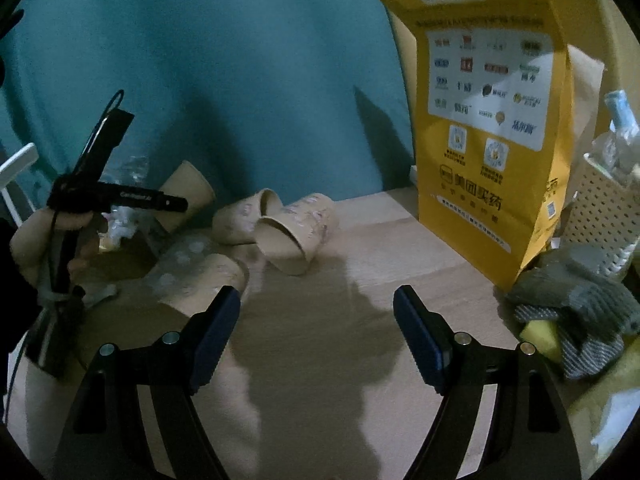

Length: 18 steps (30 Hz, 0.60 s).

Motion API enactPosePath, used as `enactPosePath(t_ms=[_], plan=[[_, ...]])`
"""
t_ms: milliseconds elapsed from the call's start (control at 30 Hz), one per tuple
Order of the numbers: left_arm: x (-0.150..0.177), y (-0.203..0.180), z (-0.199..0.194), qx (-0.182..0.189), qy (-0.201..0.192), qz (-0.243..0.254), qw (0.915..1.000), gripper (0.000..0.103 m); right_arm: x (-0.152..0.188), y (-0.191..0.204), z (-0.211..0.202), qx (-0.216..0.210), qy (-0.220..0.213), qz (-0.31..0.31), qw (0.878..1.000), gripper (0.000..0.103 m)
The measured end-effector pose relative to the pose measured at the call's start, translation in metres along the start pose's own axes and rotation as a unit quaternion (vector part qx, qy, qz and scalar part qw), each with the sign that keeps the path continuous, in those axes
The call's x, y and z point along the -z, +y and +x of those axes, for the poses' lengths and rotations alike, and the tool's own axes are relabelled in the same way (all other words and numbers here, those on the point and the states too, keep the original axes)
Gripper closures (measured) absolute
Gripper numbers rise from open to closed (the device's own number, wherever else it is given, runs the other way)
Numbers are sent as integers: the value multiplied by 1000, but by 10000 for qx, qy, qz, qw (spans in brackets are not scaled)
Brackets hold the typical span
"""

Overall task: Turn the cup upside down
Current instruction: 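Lift the drawn-on paper cup with the left tool, rim up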

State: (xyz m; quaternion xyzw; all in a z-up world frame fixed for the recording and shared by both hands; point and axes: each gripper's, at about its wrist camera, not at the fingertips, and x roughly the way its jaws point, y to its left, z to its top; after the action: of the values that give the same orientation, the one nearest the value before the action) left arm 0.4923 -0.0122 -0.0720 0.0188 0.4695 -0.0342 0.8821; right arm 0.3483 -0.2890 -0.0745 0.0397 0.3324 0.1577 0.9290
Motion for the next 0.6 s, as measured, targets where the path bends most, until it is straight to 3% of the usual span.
enactPosePath(t_ms=[233, 600], plan=[[49, -29, -65, 170, -157, -43, 9997, 40, 10, 24, -51, -143, -208, -148, 9996, 21], [189, -41, -155, 506, -120, -181, 9985, 40, 69, 64, -121, -364, -60, -382, 9986, 21]])
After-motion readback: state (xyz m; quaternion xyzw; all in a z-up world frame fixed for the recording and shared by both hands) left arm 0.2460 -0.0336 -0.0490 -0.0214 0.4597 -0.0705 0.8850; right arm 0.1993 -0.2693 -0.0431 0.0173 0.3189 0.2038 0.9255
